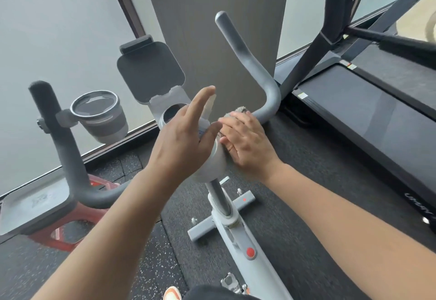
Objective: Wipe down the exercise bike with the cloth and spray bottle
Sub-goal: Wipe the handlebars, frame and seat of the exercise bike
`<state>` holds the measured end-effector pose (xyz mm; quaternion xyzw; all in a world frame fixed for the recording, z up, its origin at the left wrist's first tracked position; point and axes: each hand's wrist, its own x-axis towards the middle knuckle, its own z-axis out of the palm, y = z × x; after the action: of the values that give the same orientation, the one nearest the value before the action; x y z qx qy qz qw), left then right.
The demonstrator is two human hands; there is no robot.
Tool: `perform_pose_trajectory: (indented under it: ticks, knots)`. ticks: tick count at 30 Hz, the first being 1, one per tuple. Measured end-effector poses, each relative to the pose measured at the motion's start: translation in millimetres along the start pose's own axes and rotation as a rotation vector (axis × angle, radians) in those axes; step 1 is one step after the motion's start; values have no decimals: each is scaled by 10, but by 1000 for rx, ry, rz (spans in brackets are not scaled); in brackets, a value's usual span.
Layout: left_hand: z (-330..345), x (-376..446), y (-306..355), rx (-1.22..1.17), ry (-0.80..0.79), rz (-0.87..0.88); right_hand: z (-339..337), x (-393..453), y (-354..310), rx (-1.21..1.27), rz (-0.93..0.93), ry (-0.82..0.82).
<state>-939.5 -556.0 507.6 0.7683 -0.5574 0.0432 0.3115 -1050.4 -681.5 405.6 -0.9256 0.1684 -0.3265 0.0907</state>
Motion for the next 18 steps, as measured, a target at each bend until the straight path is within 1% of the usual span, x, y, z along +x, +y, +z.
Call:
perform_pose_trajectory:
  ticks: [2, 6, 11, 14, 18]
  knots:
    - [17, 20, 9, 1, 3, -1, -25, 1, 110, -35, -27, -10]
    - [32, 39, 9, -4, 6, -5, -100, 2, 337, -50, 53, 9]
    - [56, 57, 12, 0, -20, -14, -241, 86, 673, -44, 206, -34]
    - [49, 59, 48, -2, -6, -28, -310, 223, 760, 6, 284, -67]
    - [28, 63, 74, -5, -4, -29, -355, 441, 832, 56, 450, -149]
